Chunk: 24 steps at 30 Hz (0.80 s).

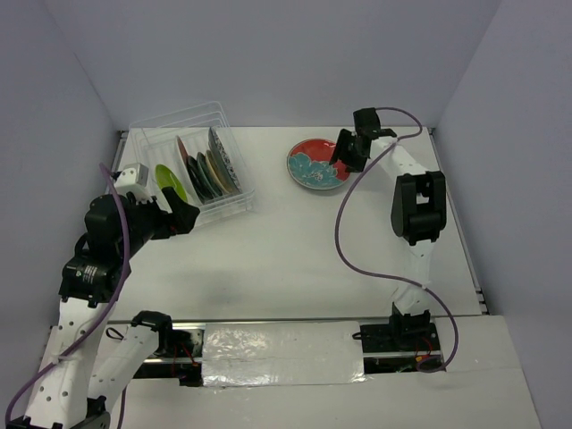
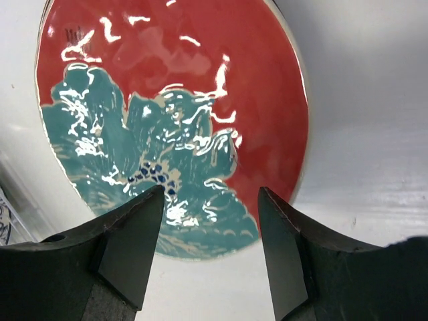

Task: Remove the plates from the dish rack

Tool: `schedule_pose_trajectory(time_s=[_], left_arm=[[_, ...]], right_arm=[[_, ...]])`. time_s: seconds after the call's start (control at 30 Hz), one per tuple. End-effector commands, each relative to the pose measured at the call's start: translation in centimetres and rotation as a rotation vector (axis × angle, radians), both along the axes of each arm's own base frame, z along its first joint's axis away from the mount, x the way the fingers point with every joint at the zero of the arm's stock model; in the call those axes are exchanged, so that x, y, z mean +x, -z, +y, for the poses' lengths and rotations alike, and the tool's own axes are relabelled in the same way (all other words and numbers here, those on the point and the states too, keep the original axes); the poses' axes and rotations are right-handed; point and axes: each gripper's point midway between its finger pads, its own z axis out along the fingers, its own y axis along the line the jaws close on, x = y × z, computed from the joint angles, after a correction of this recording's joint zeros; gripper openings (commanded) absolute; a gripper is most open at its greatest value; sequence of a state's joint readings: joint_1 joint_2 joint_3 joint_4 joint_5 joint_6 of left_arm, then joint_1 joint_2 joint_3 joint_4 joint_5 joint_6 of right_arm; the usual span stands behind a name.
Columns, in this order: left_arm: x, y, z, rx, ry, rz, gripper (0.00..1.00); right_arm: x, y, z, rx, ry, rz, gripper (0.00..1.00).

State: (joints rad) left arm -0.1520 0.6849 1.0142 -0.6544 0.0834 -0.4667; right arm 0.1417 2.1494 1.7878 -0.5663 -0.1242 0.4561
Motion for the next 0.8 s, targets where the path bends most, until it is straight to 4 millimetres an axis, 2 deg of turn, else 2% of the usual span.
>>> schedule_pose_trajectory(time_s=[0.0,0.07,0.1,0.2,0.23,0.27,0.3,0.33,0.47,0.53,0.63,0.67,0.73,0.77], left_arm=[[0.2,-0.7,0.1,0.03,0.015,-0.032,1.0],[0.2,-0.6,0.3,0.04,0.007,-0.03,1.0],[0.2,-0.3,0.4,0.042,0.005,-0.024,0.99],[0.4,0.2,0.4,0.043,0.001,-0.016,1.0],[0.6,0.4,0.4,0.041,0.0,-0.008,1.0],[0.6,0.5,0.3,0.038,0.004,-0.005,0.99],[0.6,1.0,0.0,0.031,0.014,0.004,0.99],[0.8,0.9,-0.1,0.024,0.016,-0.004,1.0],[1.0,1.7,-0.5,0.005,0.027,0.011,1.0],[1.0,2.0,-0.6,0.004,0.03,0.018,1.0],[1.0,2.3,-0.5,0.005,0.023,0.024,1.0],[1.1,2.3,-0.5,0.006,0.025,0.025,1.0],[1.0,2.3,-0.5,0.007,0.027,0.028,0.99],[1.0,2.3,-0.4,0.011,0.026,0.029,1.0]], right_arm=[[0.0,-0.3,0.8,0.006,0.003,0.027,0.66],[-0.2,-0.3,0.5,0.004,0.02,0.012,0.66],[-0.2,-2.0,0.5,0.012,0.023,-0.033,0.66],[-1.2,-3.2,0.1,0.014,0.046,-0.07,0.66],[-1.7,-5.4,0.0,0.029,0.06,-0.115,0.66],[-2.4,-4.9,0.1,0.039,0.056,-0.135,0.66],[-2.7,-5.8,0.4,0.057,0.048,-0.169,0.67],[-3.3,-7.8,0.4,0.075,0.055,-0.217,0.67],[-5.0,-6.6,-0.2,0.053,0.068,-0.213,0.71],[-5.4,-5.2,-0.8,0.024,0.091,-0.183,0.75],[-5.2,-2.9,-0.9,0.006,0.099,-0.135,0.75],[-5.1,-1.5,-1.1,-0.005,0.108,-0.103,0.75],[-4.6,-0.8,-1.3,-0.02,0.131,-0.076,0.75],[-4.5,0.3,-1.4,-0.027,0.137,-0.05,0.75]])
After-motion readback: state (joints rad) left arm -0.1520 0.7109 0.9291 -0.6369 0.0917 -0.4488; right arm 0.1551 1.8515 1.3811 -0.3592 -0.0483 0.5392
